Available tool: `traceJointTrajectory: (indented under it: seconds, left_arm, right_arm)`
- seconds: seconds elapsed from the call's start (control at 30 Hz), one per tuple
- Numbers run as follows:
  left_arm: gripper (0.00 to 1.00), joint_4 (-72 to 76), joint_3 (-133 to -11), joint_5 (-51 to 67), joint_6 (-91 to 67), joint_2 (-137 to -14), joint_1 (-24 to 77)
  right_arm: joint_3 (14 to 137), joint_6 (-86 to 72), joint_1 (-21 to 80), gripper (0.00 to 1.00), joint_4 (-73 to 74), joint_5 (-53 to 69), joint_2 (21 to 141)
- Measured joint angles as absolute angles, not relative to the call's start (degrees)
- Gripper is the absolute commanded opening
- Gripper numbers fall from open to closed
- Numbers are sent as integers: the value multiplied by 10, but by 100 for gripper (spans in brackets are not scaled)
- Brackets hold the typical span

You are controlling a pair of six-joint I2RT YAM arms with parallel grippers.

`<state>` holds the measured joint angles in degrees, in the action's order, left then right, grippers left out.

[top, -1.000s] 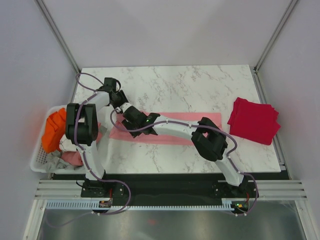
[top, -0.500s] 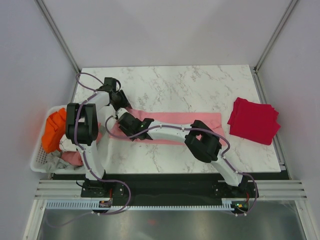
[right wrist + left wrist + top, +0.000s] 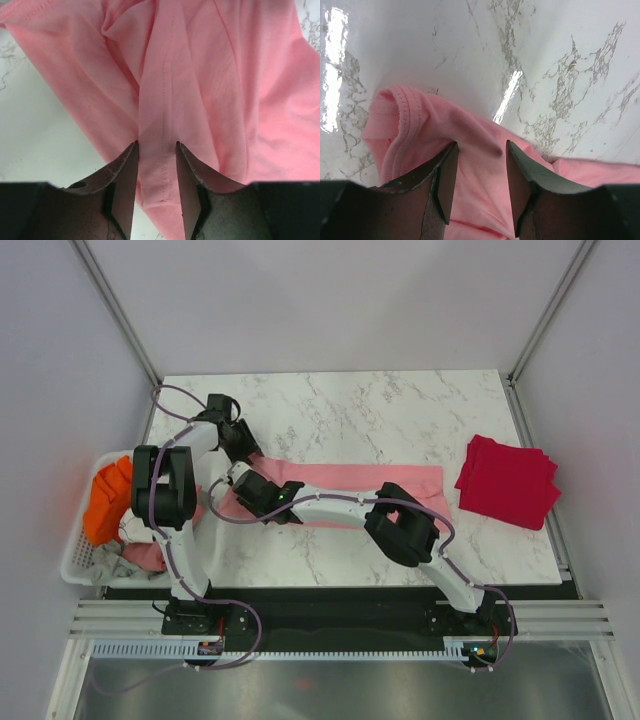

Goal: Fold and stack the t-shirts
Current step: Fold the tshirt

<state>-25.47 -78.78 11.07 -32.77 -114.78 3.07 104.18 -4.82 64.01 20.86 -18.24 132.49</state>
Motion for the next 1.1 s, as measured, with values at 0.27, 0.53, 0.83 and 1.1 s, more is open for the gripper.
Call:
traceJointTrajectory:
  seconds: [0.27, 0.53, 0.83, 1.1]
  left_arm:
    - [51, -255, -788, 110, -327, -1148, 30]
    - [51, -255, -788, 110, -321, -1148, 30]
    - [51, -255, -788, 109, -320, -1148, 30]
    - [51, -256, -788, 109, -320, -1148, 30]
  right_arm:
    - [1042, -41, 645, 1, 205, -202, 1332]
    - [950, -36, 650, 1, 164, -217, 1280]
    - [880, -21, 650, 12, 153, -183, 1188]
    - [879, -12, 650, 9, 167, -109, 1184]
